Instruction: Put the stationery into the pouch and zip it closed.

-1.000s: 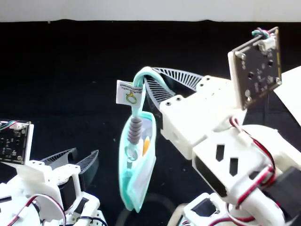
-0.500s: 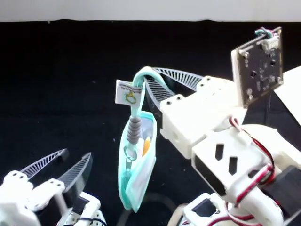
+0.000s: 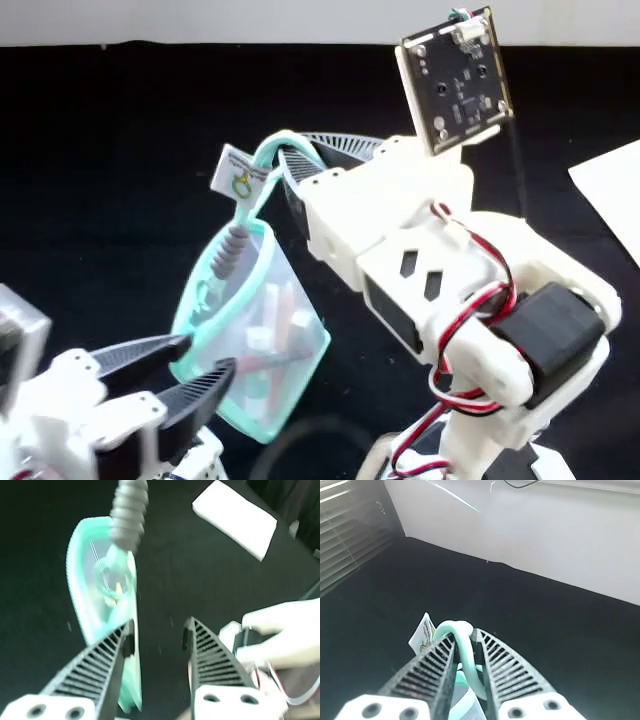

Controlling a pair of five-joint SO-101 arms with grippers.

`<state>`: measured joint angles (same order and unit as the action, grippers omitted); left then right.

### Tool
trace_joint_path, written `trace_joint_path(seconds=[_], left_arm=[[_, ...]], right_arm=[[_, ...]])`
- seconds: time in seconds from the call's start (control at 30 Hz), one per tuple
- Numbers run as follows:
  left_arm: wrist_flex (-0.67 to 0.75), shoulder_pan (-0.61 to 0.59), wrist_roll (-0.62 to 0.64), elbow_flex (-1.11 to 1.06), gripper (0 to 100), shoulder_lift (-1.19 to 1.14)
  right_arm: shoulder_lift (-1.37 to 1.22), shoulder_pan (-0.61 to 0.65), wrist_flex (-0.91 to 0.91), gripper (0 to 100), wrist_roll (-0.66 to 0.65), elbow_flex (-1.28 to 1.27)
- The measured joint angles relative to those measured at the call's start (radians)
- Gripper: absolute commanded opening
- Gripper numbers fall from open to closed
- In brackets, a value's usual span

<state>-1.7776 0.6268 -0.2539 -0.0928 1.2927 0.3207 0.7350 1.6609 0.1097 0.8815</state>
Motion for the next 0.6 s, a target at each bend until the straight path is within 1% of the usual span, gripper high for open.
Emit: trace_joint_path(seconds=[0.1, 0.23, 0.33, 0.47, 0.6], left_arm=[[0.0, 0.015, -0.002, -0.06, 18, 0.02], [0.0, 0.014, -0.002, -0.074, 18, 0.084], [0.0, 0.012, -0.002, -0.074, 18, 0.11], [0.0, -0.023, -0.009, -0.071, 17, 0.117], [0.0, -0.031, -0.026, -0.04, 17, 0.117]], right_arm=[[0.0, 0.0, 0.0, 0.6, 0.0, 0.0], [-0.002, 0.0, 0.0, 0.6, 0.0, 0.006], [-0.002, 0.0, 0.02, 0.6, 0.0, 0.071], [0.0, 0.0, 0.078, 0.6, 0.0, 0.186], [0.002, 0.0, 0.091, 0.6, 0.0, 0.215]])
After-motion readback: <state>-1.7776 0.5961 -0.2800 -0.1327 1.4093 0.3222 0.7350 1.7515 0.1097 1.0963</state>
